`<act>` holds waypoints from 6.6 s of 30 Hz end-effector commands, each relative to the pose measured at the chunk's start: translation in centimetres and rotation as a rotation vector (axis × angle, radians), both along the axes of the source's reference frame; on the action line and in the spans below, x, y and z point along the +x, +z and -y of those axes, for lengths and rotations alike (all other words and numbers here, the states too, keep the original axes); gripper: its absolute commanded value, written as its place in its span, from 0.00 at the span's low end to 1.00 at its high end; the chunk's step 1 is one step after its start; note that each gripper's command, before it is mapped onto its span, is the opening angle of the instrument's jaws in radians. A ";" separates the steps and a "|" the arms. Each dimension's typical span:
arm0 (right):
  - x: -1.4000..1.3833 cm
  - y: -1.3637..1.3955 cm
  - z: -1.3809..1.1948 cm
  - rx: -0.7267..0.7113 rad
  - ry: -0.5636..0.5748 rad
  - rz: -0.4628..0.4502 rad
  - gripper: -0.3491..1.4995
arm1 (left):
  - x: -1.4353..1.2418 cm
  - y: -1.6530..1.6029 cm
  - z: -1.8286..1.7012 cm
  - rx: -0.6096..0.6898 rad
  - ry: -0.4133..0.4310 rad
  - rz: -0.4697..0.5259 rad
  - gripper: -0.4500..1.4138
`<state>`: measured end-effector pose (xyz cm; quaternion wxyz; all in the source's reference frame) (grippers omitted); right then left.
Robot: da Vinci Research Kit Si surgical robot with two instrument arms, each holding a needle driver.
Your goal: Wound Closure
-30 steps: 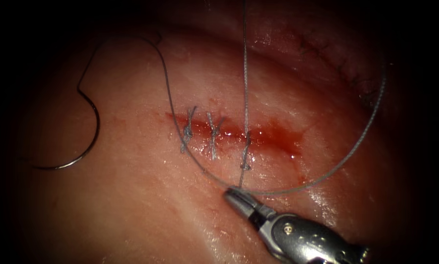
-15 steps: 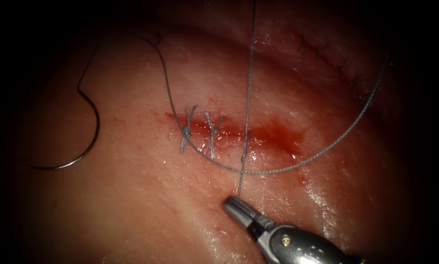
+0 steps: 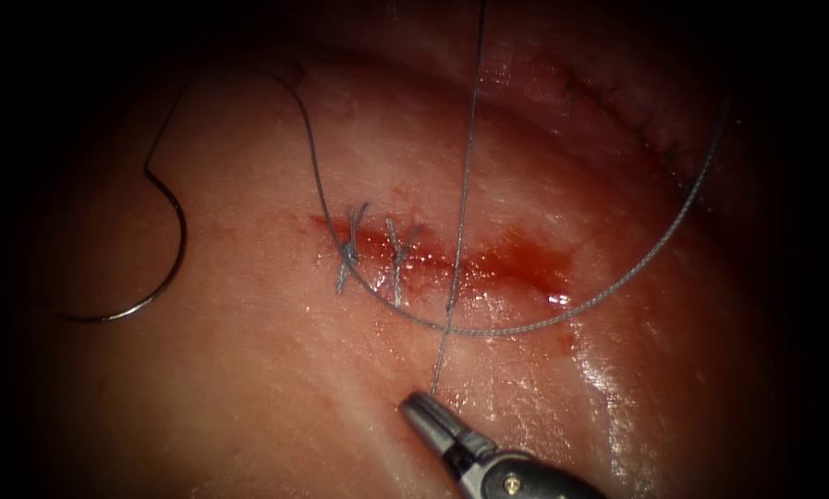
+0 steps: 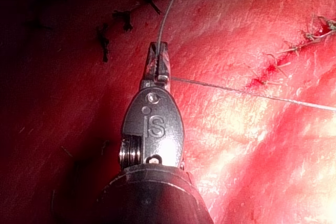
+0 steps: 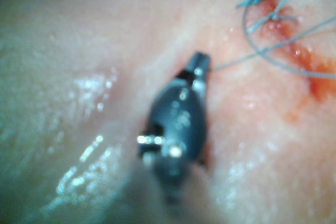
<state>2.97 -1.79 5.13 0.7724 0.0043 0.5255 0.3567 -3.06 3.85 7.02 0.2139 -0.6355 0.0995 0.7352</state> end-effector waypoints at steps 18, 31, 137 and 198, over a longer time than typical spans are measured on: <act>0.18 -0.11 0.22 0.033 -0.078 -0.019 0.00 | -0.05 0.07 0.01 -0.012 -0.002 -0.010 0.00; -0.26 -0.47 0.01 0.015 -0.053 -0.130 0.88 | -0.10 -0.38 0.54 0.002 0.104 0.024 0.00; -0.61 -0.07 -2.15 0.010 -0.146 -0.128 0.83 | -0.38 -1.17 1.37 0.062 0.135 0.079 0.00; -0.50 0.32 -2.55 -0.177 -0.042 -0.679 0.46 | 0.56 -1.43 2.93 0.209 -0.097 0.121 0.00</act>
